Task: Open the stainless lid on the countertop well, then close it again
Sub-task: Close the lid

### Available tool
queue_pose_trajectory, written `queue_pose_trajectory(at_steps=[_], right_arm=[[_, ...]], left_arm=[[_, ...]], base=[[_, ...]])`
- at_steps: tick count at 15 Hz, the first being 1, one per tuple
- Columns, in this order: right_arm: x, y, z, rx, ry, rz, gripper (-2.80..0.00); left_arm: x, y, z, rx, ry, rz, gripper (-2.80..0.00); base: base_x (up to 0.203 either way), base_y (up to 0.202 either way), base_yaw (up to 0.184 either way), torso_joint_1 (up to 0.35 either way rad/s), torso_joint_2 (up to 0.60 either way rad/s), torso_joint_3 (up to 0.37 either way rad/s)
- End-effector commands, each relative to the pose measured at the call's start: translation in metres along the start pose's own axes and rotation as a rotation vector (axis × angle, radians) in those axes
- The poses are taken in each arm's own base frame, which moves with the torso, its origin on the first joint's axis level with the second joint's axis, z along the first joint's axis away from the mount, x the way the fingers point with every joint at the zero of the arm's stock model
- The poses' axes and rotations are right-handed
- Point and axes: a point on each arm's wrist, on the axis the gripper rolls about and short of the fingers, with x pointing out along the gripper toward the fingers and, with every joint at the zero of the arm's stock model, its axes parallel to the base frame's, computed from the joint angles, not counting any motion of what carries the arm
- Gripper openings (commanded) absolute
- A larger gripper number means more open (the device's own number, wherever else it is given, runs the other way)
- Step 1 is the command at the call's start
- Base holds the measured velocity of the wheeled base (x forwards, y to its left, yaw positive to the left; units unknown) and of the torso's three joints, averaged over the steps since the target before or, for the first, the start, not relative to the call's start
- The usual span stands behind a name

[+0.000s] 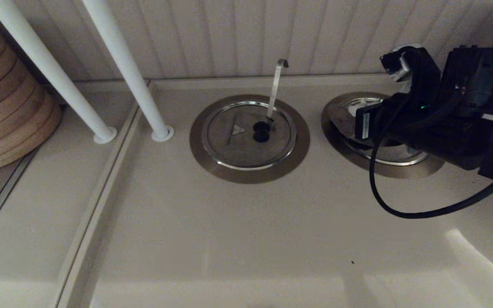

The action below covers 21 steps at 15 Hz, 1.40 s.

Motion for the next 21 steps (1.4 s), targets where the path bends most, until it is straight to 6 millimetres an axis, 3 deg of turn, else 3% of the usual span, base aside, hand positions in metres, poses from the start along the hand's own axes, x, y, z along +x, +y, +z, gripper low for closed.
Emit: queue_pose_trajectory(at_steps=[1,5,6,14,21], right_arm=[[-0.007,-0.001,-0.003,-0.054,0.008,-0.012,-2.8],[-0.007,0.003,-0.017,-0.167,0.035,-0.015,-2.8],[-0.008,0.007,-0.017,-0.174,0.036,-0.023,0.0],[0.014,0.017,-0.04,-0.214,0.106,-0.045,0.0],[0.05,0.022,-0.066,-0.239,0.092,-0.118,0.0]], left_arm=[[0.0,0.0,0.0,-0.001,0.001,0.0,-2.8],[0.0,0.0,0.0,0.001,0.001,0.0,-2.8],[0.0,0.0,0.0,-0.001,0.001,0.001,-2.8],[0.0,0.0,0.0,-0.001,0.001,0.001,-2.8],[0.0,0.0,0.0,-0.001,0.001,0.001,-2.8]], base=[[0.0,0.0,0.0,0.0,0.0,0.0],[0.0,0.0,0.0,0.0,0.0,0.0],[0.0,0.0,0.0,0.0,0.0,0.0],[0.0,0.0,0.0,0.0,0.0,0.0],[0.0,0.0,0.0,0.0,0.0,0.0]])
